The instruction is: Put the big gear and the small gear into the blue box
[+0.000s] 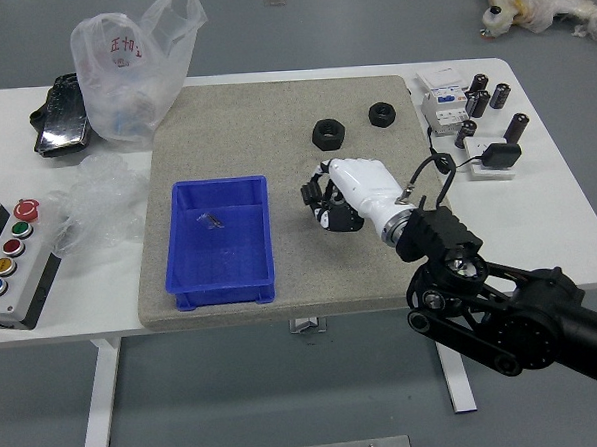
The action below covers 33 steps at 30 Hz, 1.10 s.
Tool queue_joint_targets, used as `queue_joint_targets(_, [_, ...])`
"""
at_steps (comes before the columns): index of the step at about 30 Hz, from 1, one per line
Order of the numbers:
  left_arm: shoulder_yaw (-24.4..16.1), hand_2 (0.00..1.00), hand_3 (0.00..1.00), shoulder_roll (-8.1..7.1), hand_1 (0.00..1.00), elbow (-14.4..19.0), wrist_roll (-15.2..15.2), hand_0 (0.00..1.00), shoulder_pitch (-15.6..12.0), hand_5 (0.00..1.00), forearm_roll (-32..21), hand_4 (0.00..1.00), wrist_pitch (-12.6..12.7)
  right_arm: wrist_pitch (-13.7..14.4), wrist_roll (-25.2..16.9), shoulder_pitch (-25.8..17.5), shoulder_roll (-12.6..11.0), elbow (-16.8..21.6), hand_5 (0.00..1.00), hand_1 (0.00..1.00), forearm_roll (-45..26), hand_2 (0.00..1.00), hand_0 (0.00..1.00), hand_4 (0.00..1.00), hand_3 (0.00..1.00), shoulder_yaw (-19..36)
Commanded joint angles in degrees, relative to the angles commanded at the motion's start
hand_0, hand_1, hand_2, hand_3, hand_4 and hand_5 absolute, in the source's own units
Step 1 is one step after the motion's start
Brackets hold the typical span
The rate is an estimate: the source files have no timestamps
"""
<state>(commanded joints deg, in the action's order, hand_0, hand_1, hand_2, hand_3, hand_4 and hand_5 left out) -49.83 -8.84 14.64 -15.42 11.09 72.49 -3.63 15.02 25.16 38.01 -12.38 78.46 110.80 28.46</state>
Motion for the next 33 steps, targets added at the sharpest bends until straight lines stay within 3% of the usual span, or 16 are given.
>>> queue_joint_targets(1, [-0.05, 0.62, 0.773, 0.01, 0.618, 0.02, -0.03, 0.74, 0.01, 0.591, 0.08, 0.762, -0.04, 0.55, -0.3, 0.68, 1.11, 0.31, 0.168, 0.515, 0.17, 0.55, 0.313, 0.197, 0.569, -0.93])
queue_joint_targets(6, [-0.48, 0.62, 0.773, 0.0, 0.618, 0.08, -0.24, 0.74, 0.0, 0.591, 0.7, 0.762, -0.23, 1.62, -1.04, 3.73, 6.03, -0.62, 0.168, 0.515, 0.53, 0.55, 0.313, 0.197, 0.569, -5.31])
queue_joint_targets(7, [-0.57, 0.62, 0.773, -0.02, 0.618, 0.09, -0.27, 0.74, -0.01, 0.595, 0.81, 0.767, -0.25, 1.52, -1.02, 4.24, 6.68, -1.07, 0.211, 0.642, 0.58, 0.668, 0.376, 0.223, 0.678, -5.99])
queue_joint_targets(12, [-0.92, 0.62, 0.773, -0.14, 0.618, 0.12, -0.42, 0.74, -0.07, 0.595, 1.26, 0.767, -0.35, 0.4, -0.58, 5.96, 8.33, -3.75, 0.211, 0.642, 0.91, 0.668, 0.376, 0.223, 0.678, -8.12])
queue_joint_targets(13, [-0.98, 0.621, 0.773, -0.16, 0.619, 0.13, -0.45, 0.74, -0.09, 0.598, 1.31, 0.767, -0.36, 0.08, -0.41, 6.04, 8.38, -4.21, 0.256, 0.751, 0.98, 0.812, 0.42, 0.441, 0.782, -8.25])
queue_joint_targets(18, [-1.32, 0.621, 0.773, -0.09, 0.619, 0.16, -0.63, 0.74, -0.25, 0.598, 1.6, 0.767, -0.41, -1.25, 0.13, 5.84, 8.25, -5.48, 0.256, 0.751, 1.0, 0.812, 0.42, 0.441, 0.782, -8.33])
queue_joint_targets(19, [-1.38, 0.621, 0.773, -0.06, 0.619, 0.16, -0.65, 0.74, -0.26, 0.599, 1.66, 0.767, -0.43, -1.46, 0.2, 5.8, 8.22, -5.57, 0.3, 0.85, 0.96, 0.94, 0.478, 0.715, 0.959, -8.36])
queue_joint_targets(24, [-1.2, 0.621, 0.773, 0.03, 0.619, 0.17, -0.57, 0.74, -0.14, 0.599, 1.49, 0.767, -0.44, -1.87, 0.24, 5.65, 8.11, -5.44, 0.3, 0.85, 0.61, 0.94, 0.478, 0.715, 0.959, -8.19])
queue_joint_targets(25, [-1.07, 0.62, 0.773, 0.04, 0.619, 0.17, -0.51, 0.74, -0.09, 0.6, 1.36, 0.767, -0.43, -1.77, 0.1, 5.65, 8.02, -5.23, 0.314, 0.862, 0.36, 0.957, 0.481, 0.804, 0.984, -7.88])
queue_joint_targets(26, [-0.99, 0.62, 0.773, 0.04, 0.619, 0.17, -0.48, 0.74, -0.07, 0.6, 1.29, 0.767, -0.42, -1.6, -0.07, 5.67, 7.89, -5.01, 0.314, 0.862, 0.15, 0.957, 0.481, 0.804, 0.984, -7.49])
queue_joint_targets(30, [-0.92, 0.62, 0.773, 0.05, 0.619, 0.18, -0.44, 0.74, 0.0, 0.6, 1.29, 0.767, -0.46, 1.11, -1.43, 5.7, 7.02, -5.25, 0.314, 0.862, -0.88, 0.957, 0.481, 0.804, 0.984, -4.36])
queue_joint_targets(31, [-0.93, 0.62, 0.774, 0.06, 0.619, 0.18, -0.44, 0.74, 0.01, 0.6, 1.3, 0.767, -0.47, 1.98, -1.75, 5.72, 6.71, -5.9, 0.316, 0.827, -1.16, 0.91, 0.453, 0.792, 0.94, -3.09])
queue_joint_targets(33, [-0.98, 0.62, 0.774, 0.08, 0.619, 0.2, -0.48, 0.74, -0.01, 0.6, 1.35, 0.767, -0.49, 2.69, -1.92, 5.99, 6.05, -7.93, 0.316, 0.827, -1.63, 0.91, 0.453, 0.792, 0.94, -0.97])
